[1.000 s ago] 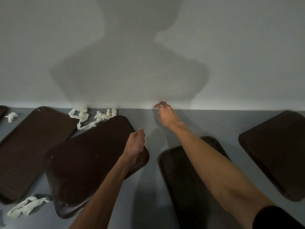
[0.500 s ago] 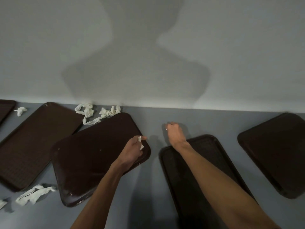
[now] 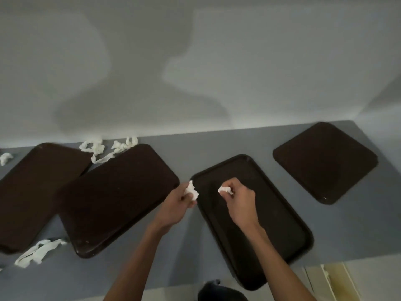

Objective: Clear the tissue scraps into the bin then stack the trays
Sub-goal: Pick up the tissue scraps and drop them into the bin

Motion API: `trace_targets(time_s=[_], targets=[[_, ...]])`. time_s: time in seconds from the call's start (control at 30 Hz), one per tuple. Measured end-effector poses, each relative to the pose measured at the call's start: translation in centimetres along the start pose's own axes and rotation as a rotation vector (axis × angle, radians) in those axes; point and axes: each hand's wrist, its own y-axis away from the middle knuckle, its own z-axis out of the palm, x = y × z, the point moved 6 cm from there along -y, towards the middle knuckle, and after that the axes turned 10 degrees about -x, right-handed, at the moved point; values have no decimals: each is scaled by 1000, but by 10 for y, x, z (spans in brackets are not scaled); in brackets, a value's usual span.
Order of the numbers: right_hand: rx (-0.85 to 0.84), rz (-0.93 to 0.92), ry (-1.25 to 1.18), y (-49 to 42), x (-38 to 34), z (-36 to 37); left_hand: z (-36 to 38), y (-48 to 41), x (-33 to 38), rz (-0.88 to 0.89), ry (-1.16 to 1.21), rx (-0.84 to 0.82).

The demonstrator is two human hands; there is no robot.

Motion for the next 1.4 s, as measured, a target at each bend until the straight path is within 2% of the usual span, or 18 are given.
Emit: trace_targets(time_s=[0.3, 0.63, 0.77, 1.0, 1.23, 1.4], targets=[[220, 134, -147, 156, 38, -44, 95, 67, -2, 11, 47, -109], [462, 257, -152, 284, 127, -118, 229, 96, 7, 34, -224, -278], [521, 308, -156, 317, 181, -163, 302, 92, 23, 89, -304, -317], [565, 333, -203, 359, 310, -247, 466, 81, 20, 76, -287, -320], [536, 475, -175, 386, 439, -303, 623, 54, -12, 4, -203, -396], [538, 629, -251, 387, 534, -306, 696, 9, -70, -124, -311, -443]])
